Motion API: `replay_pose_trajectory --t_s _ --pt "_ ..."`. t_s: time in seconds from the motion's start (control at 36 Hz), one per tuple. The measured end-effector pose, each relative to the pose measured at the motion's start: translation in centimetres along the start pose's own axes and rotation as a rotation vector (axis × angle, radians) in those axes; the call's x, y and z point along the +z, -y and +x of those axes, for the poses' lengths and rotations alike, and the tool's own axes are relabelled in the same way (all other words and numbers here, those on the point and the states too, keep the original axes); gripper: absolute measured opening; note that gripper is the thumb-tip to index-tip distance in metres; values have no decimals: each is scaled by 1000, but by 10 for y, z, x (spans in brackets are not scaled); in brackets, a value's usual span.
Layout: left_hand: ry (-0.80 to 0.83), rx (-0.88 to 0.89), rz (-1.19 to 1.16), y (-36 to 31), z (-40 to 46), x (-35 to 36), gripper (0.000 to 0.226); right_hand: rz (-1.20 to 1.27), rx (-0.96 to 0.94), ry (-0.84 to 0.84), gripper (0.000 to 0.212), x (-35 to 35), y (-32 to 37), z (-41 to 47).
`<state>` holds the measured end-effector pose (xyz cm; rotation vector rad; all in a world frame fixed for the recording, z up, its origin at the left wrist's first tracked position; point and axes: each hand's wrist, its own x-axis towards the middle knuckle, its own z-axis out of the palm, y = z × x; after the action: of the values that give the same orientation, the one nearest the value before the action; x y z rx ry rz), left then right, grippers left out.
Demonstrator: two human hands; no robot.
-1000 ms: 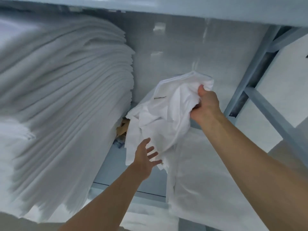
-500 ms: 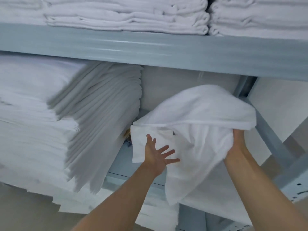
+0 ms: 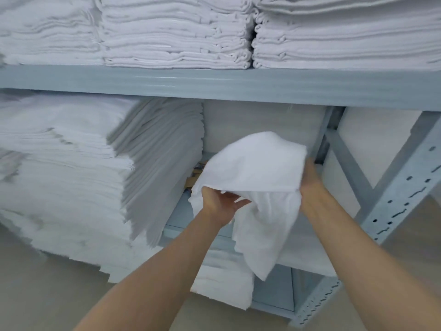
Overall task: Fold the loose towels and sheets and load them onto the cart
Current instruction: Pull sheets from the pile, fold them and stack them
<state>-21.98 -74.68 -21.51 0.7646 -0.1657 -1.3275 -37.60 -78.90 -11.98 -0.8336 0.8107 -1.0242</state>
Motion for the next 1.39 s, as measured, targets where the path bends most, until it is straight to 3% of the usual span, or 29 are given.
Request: replay_pose_trajectory --t_s 0.06,0.11,0.22,0.31,0.36,0.44,0.53,0.61,0.69,0.75,0.86,0.92,1.0,1.19,1.28,1.39 --pt "-46 32 45 -6 -13 -5 33 -71 41 89 52 9 -1 -10" --pt "-64 63 129 -14 -30 -6 33 -206 12 120 29 13 -3 -17" --pt "-142 32 530 -36 -62 -4 28 -399 -119 98 31 25 -1 -27" --pt "-246 65 814 -56 -87 5 25 -479 -211 102 18 32 -2 -35" --pt "-360 229 977 -69 -105 14 24 -542 -259 89 29 34 -5 -41" --pt "-462 635 1232 -89 -132 28 8 -546 -327 85 44 38 -9 -49" --pt "-268 805 1334 -101 -159 47 13 -610 -380 47 56 43 -17 -55" --pt "71 627 1374 -102 -177 60 49 -744 -466 53 54 49 -23 -63" --pt "247 622 1846 -99 -183 55 51 -928 -505 68 53 61 -28 -77" --pt "276 670 2086 -97 -177 45 53 -964 -484 103 50 68 -31 -87" --pt "-6 749 2105 -109 -177 28 18 -1040 -586 186 53 81 -50 -113" --pt "-47 752 2090 -118 -180 17 23 -993 -628 150 50 83 -74 -126" --pt "-70 747 2109 -124 -188 -3 13 -1046 -588 101 29 77 -127 -142" --pt "-141 833 1908 -160 -214 -44 33 -1199 -189 61 39 31 -215 -163" --pt "-186 863 1871 -175 -221 -52 32 -1253 -159 48 15 33 -224 -170" --pt "-225 880 1770 -188 -228 -60 31 -1256 -166 -67 22 38 -218 -169"
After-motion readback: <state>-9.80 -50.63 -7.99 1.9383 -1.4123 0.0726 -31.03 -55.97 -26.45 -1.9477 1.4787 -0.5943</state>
